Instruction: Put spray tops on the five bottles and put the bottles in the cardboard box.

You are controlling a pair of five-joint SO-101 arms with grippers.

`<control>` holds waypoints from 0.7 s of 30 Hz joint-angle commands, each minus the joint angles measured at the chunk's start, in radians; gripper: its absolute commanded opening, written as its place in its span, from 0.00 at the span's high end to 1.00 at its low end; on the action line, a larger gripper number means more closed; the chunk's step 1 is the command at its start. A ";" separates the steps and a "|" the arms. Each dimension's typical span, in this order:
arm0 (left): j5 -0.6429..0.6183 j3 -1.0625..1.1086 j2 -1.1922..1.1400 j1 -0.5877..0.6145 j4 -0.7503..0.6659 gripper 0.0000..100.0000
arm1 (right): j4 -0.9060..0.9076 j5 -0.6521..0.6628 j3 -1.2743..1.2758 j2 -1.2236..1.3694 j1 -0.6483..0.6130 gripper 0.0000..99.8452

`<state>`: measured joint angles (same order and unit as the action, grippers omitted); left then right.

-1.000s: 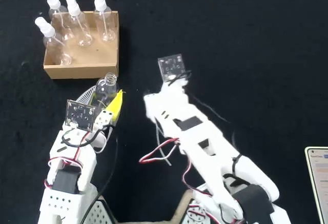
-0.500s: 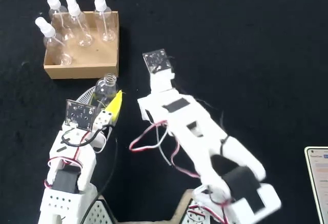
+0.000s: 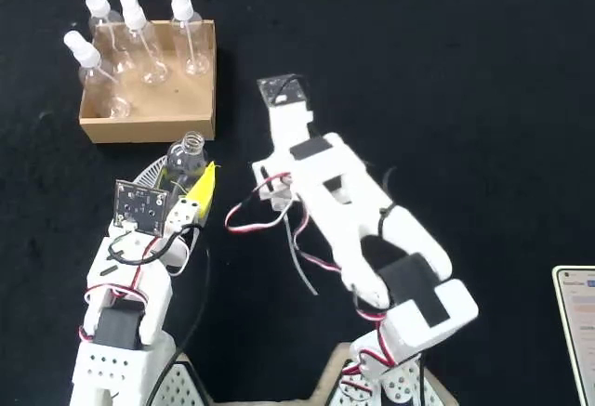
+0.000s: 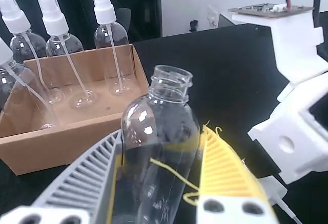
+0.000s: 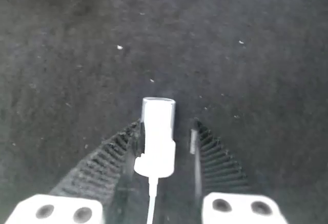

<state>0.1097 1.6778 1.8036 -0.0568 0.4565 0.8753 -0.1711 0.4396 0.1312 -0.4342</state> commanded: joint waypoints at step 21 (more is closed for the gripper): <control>-0.005 0.021 0.017 0.008 0.000 0.94 | 0.261 0.002 -0.277 0.168 -0.015 0.99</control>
<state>0.1097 1.6778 1.8036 -0.0568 0.4565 1.1254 -0.1711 0.2002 0.3629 -0.4388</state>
